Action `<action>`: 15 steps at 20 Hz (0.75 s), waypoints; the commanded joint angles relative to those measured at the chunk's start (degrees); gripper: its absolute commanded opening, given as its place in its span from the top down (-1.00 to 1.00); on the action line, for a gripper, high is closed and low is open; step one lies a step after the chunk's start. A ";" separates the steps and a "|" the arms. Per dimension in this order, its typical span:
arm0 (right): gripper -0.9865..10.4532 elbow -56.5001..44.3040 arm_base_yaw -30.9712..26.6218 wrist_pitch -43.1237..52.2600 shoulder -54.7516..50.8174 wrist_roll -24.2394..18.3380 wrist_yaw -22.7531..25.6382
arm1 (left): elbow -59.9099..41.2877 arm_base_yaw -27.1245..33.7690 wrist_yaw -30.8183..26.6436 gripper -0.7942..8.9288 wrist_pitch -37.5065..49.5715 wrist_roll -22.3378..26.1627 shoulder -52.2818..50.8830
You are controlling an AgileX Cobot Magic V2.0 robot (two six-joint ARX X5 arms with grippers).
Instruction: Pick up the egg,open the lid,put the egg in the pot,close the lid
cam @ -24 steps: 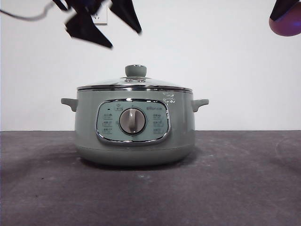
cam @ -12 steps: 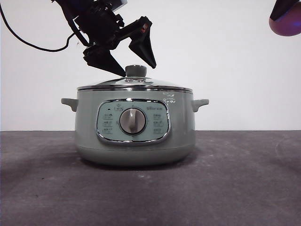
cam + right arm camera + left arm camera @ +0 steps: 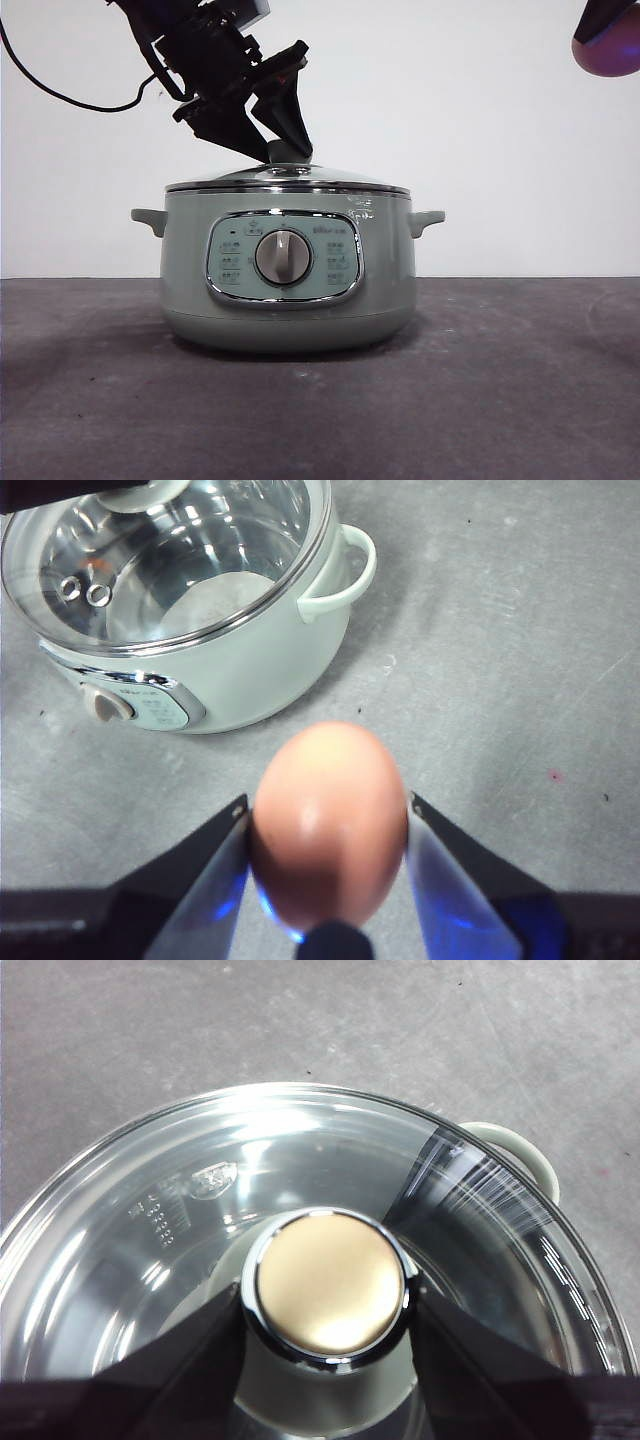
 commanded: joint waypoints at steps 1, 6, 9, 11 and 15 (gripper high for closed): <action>0.85 -0.20 0.07 0.48 -0.24 0.35 -0.07 | 0.00 -0.22 -0.02 0.85 0.28 0.04 0.77; 0.85 -0.20 0.07 0.50 -0.24 0.35 -0.09 | 0.00 -0.20 0.11 0.85 1.27 -0.24 0.35; 0.85 -0.20 0.07 0.50 -0.24 0.35 -0.09 | 0.00 -0.20 0.15 0.85 1.44 -0.24 -0.81; 0.85 -0.20 0.07 0.50 -0.24 0.35 -0.07 | 0.00 -0.20 0.15 0.85 1.29 -0.24 -1.90; 0.85 -0.20 0.07 0.59 -0.24 0.35 -0.09 | 0.00 -0.09 0.09 0.85 1.25 -0.24 -4.94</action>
